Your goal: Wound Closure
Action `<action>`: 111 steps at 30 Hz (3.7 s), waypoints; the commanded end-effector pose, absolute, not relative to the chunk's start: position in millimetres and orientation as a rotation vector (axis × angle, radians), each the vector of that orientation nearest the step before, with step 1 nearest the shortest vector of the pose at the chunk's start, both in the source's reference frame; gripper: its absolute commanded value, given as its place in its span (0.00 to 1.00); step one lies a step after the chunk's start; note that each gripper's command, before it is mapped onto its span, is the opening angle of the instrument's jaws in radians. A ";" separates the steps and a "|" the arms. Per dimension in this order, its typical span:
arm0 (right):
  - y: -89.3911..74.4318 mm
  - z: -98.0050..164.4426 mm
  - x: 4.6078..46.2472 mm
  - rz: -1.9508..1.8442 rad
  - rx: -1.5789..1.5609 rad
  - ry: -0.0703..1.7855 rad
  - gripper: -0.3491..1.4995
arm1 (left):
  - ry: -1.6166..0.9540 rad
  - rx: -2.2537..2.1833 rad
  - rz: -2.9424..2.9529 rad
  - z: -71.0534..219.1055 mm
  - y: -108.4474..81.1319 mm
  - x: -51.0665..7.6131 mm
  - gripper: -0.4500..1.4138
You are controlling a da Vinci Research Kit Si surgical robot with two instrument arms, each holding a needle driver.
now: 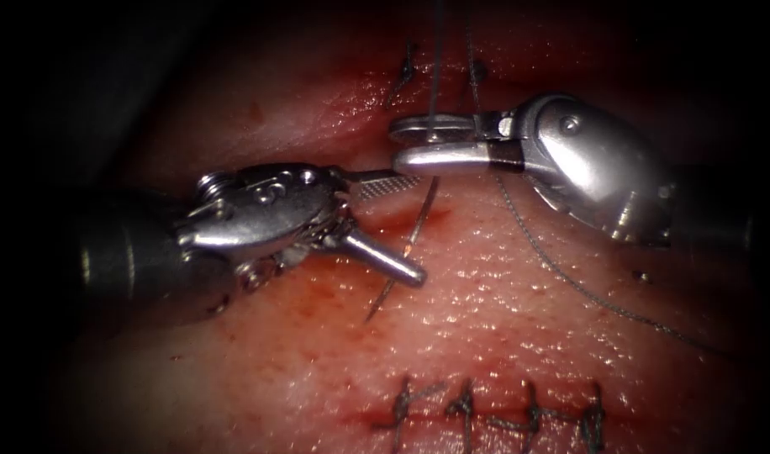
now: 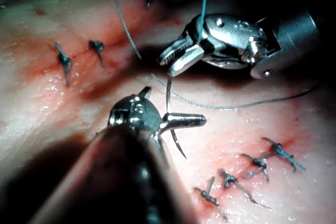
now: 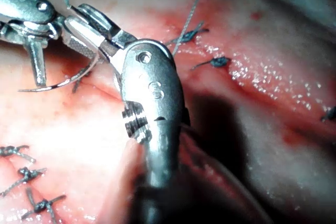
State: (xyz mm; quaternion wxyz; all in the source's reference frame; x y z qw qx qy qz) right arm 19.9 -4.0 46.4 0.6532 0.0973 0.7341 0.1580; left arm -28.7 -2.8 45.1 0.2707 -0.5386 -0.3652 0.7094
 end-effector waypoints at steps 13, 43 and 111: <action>-4.7 46.3 21.3 0.314 0.218 1.699 0.00 | -1.103 -1.440 1.924 46.5 -2.4 -29.5 0.13; -5.9 44.0 22.8 0.705 -0.137 1.342 0.80 | -0.816 -1.326 1.644 47.0 -1.7 -27.6 0.00; -2.8 51.0 21.8 0.085 -0.235 1.604 0.00 | -0.252 -0.962 2.520 58.1 -10.6 -30.0 0.47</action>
